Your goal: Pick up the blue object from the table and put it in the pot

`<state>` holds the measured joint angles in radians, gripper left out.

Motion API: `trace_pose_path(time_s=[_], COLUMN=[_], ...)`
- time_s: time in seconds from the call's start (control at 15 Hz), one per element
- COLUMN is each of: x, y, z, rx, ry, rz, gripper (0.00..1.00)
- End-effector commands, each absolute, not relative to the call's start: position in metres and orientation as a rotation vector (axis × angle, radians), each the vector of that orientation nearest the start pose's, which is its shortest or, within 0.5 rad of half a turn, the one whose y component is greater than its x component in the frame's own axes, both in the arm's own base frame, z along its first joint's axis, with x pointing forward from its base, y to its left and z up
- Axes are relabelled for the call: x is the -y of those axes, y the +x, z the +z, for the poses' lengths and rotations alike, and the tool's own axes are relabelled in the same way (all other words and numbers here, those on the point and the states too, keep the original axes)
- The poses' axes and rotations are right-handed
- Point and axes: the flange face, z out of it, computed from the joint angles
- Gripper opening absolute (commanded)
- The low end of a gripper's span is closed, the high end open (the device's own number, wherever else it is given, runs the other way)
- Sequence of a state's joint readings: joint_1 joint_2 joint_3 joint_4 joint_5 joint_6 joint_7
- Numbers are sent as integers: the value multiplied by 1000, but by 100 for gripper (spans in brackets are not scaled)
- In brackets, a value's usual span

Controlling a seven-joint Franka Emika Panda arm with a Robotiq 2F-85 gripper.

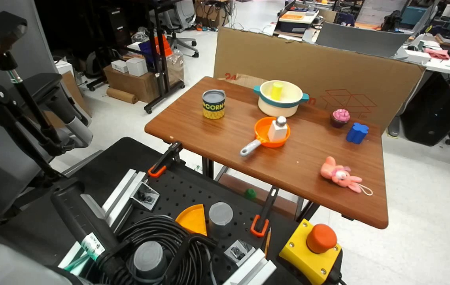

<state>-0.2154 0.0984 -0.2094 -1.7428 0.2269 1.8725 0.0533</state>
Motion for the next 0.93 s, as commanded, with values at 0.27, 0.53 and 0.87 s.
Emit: trace_pose_path(time_s=[0.27,0.53,0.87], x=[236,238,225], y=[564,570,577], z=[487,480,471], rx=[-1082,-1220,-1217], ry=[-3123,-3164,-3058], rz=[-283,-311,-204], gripper=[100,100,100])
